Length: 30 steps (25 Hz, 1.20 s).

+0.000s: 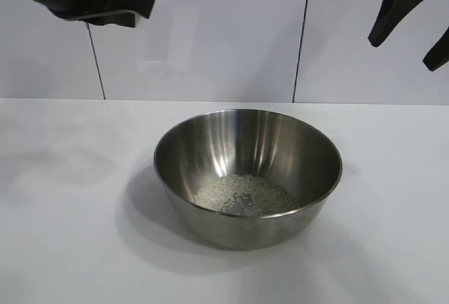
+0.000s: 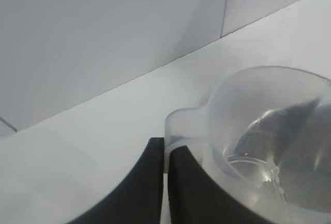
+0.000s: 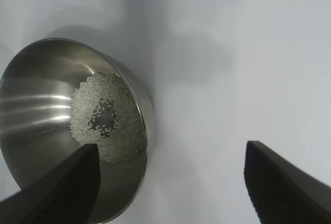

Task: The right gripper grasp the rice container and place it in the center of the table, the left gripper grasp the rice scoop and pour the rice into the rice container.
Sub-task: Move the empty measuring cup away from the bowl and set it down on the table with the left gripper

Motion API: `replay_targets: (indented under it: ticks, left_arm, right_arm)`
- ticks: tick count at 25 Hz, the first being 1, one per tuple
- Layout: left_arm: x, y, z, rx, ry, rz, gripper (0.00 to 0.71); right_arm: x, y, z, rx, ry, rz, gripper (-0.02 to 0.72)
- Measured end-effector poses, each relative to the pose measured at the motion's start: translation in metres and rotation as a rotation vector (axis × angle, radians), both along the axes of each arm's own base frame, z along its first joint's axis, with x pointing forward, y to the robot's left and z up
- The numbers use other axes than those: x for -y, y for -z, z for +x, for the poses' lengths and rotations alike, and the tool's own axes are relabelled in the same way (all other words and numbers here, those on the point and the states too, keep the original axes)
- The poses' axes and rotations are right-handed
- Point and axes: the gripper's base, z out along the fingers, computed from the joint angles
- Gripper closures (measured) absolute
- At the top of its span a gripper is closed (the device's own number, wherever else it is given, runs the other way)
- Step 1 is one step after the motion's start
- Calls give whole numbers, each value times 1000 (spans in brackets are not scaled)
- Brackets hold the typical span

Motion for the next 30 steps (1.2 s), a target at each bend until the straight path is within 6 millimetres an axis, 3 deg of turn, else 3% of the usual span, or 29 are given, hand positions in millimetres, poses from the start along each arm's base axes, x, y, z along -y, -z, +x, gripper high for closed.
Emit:
replay_targets:
  ticks: [9, 17, 23, 30]
  left_arm:
    - [-50, 7, 14, -206, -311, -271, 701]
    - [-60, 15, 10, -344, -353, -286, 701]
    - [-64, 21, 11, -225, -349, -247, 701]
    - [-74, 66, -18, -35, -414, -211, 701]
  right_arm:
    - [0, 0, 0, 0, 0, 0, 167]
    - [0, 0, 0, 2, -5, -2, 167]
    - [0, 0, 0, 6, -4, -2, 167]
    - [0, 0, 1, 11, -3, -3, 167]
